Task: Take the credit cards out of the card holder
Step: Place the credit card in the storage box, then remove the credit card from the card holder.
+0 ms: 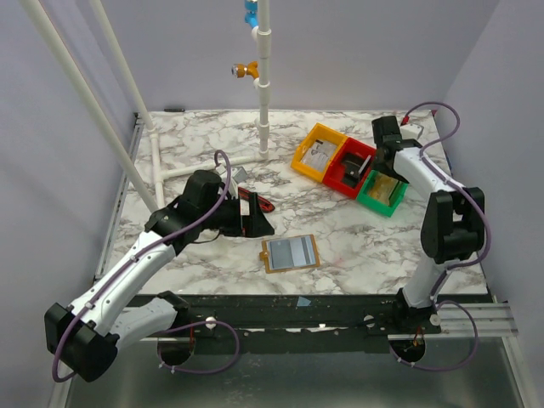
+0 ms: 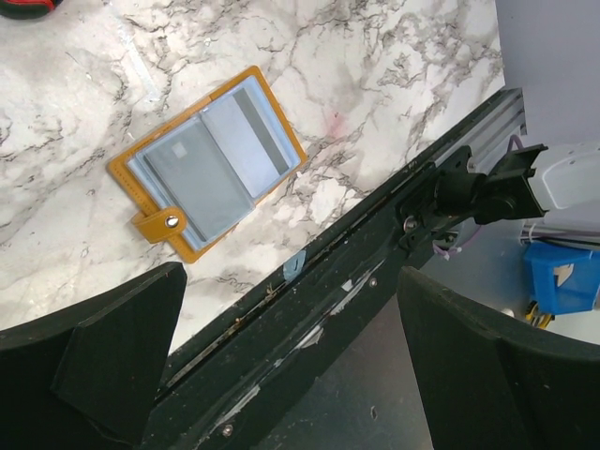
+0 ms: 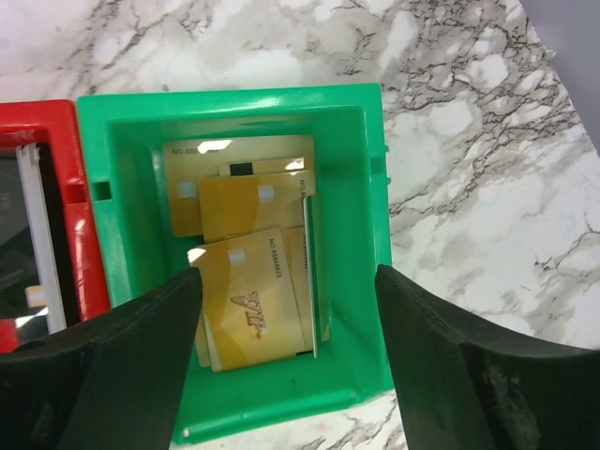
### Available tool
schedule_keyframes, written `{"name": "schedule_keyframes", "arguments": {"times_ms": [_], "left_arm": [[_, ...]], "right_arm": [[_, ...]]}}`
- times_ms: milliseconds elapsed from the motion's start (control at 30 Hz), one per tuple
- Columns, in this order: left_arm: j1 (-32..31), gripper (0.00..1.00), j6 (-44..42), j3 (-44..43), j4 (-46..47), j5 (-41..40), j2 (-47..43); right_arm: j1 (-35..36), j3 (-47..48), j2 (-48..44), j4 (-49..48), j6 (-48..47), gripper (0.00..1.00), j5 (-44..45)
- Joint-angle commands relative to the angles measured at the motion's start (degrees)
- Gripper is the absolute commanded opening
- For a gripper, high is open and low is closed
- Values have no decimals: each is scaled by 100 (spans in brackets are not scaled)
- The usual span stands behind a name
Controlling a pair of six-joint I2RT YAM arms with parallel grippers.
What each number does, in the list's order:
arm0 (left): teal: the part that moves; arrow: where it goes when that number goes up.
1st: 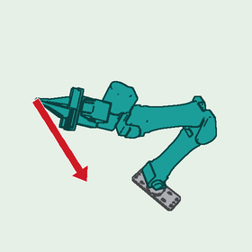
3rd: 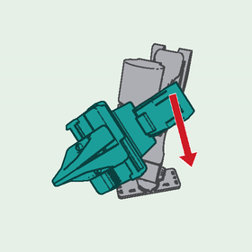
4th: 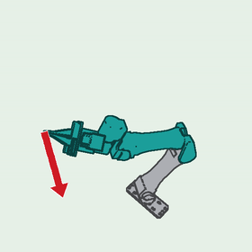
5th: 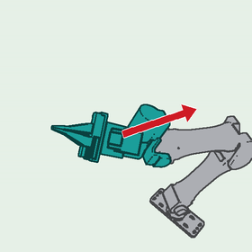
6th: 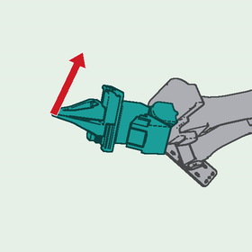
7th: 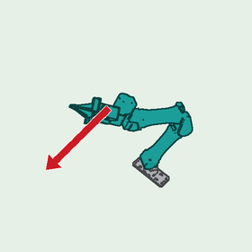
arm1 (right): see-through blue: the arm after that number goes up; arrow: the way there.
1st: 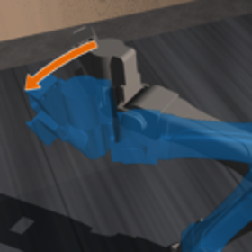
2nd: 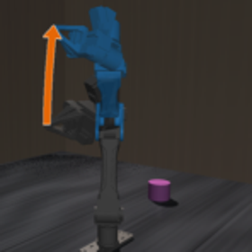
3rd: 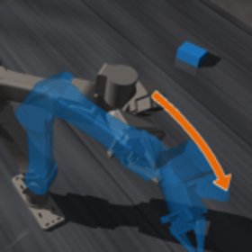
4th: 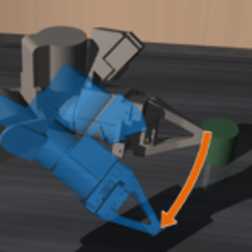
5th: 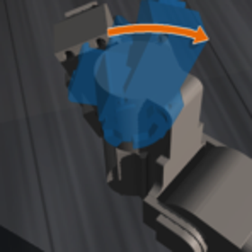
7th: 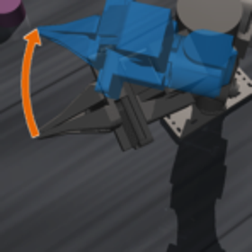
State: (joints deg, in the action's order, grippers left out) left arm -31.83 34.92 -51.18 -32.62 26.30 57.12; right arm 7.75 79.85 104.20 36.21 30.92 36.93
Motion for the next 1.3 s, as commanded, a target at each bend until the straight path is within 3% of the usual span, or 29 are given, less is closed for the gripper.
{"name": "schedule_keyframes", "arguments": {"times_ms": [0,200,600,1000,1267], "left_arm": [[37,99,-64,-221,-7,-156,68],[39,99,-12,-314,-10,-209,132],[37,99,172,-192,79,-331,196],[37,99,535,273,298,-660,300],[37,99,822,731,590,-807,376]], "right_arm": [[-37,51,-481,-38,8,80,-379],[-37,-30,-913,-5,7,83,-948],[-24,-526,-2037,-114,8,100,-2566],[324,-1655,-2995,-420,297,100,-4073],[1137,-2471,-3325,-682,579,100,-4378]]}}
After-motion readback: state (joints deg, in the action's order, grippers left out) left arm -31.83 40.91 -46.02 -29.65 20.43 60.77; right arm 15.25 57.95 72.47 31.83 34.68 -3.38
